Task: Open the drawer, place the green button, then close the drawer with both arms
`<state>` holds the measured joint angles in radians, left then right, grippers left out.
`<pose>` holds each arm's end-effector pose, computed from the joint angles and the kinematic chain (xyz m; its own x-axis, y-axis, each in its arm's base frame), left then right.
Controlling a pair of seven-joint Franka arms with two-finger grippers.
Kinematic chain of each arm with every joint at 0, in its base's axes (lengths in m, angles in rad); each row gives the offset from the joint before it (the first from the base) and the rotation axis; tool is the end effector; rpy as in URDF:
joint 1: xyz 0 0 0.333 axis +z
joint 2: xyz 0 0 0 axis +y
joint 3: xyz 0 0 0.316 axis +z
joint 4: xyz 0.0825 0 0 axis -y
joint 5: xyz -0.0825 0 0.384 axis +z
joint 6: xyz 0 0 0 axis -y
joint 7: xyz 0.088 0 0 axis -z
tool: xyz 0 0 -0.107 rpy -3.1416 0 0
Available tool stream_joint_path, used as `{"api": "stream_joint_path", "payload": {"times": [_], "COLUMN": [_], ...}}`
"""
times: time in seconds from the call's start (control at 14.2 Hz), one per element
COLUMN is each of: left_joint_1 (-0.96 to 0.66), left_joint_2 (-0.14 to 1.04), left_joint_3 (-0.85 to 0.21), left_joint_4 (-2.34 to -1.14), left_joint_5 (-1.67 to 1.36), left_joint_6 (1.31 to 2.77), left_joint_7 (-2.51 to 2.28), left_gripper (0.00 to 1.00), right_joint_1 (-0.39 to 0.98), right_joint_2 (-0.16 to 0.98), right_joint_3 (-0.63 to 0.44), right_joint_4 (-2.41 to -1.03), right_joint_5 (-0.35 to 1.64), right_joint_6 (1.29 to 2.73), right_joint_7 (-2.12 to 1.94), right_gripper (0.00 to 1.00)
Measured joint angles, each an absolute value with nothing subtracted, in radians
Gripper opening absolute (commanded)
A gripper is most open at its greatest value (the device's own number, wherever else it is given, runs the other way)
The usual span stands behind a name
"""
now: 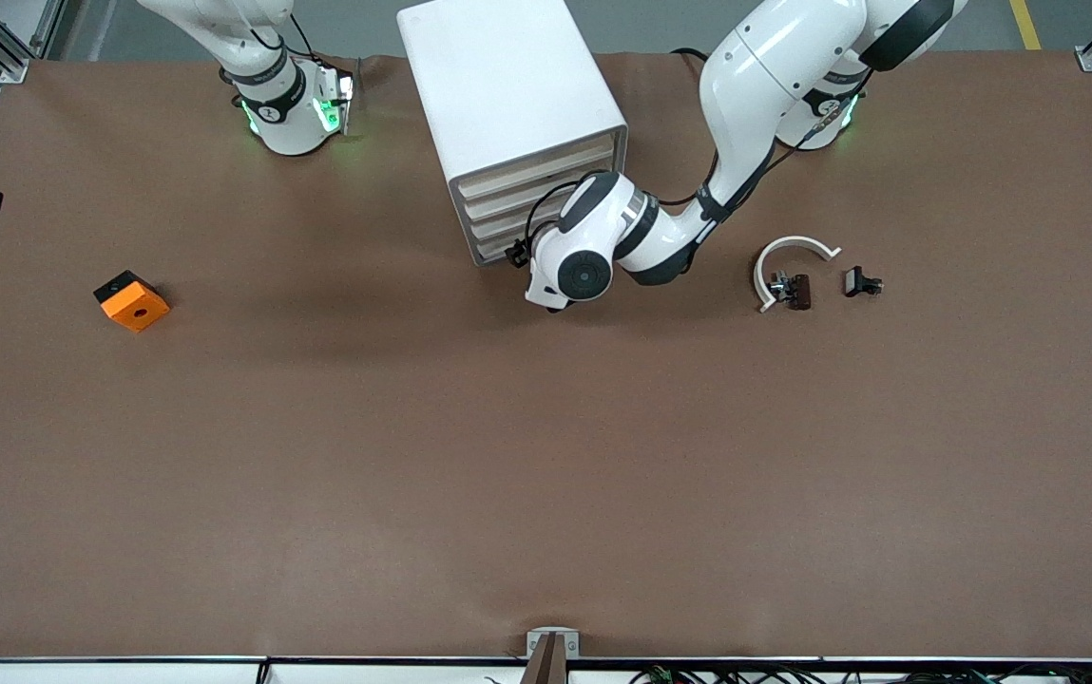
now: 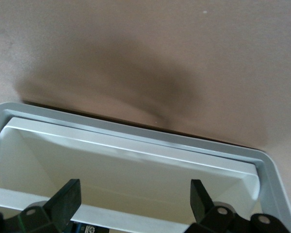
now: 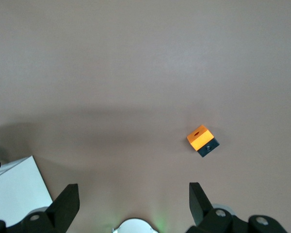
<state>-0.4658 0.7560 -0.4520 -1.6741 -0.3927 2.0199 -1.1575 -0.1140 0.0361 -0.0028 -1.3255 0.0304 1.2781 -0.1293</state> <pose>0.3939 -0.5101 0.1865 0.6219 0.4400 -0.6477 0.4547 -0.8764 -0.1588 0.5279 -0.0580 0.6924 0.9967 0.0216 -0.0788 0.0185 -0.9990 -0.0401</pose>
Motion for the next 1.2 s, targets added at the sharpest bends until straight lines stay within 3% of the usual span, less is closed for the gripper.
{"api": "stream_joint_path", "payload": {"times": [0.28, 0.99, 1.2], "left_joint_1": [-0.463, -0.333, -0.268], "left_joint_2": [0.762, 0.74, 0.706], "left_joint_3": [-0.452, -0.442, -0.435], "left_joint_4": [-1.674, -1.518, -1.48], "left_joint_5": [-0.398, -0.227, -0.149], "left_joint_6": [2.012, 1.996, 1.929], "left_joint_7": [-1.16, -1.163, -1.152], "left_gripper": [1.0, 1.0, 1.0], "right_joint_1": [-0.041, -0.04, -0.046], "right_joint_2": [0.014, -0.048, -0.048], "right_joint_3": [-0.089, -0.071, -0.063], "right_joint_4": [-1.367, -1.395, -1.402], "right_joint_5": [0.03, 0.027, -0.006], "right_joint_6": [1.27, 1.28, 1.298], "right_joint_7": [-0.13, -0.132, -0.171], "right_gripper": [1.0, 1.0, 1.0]}}
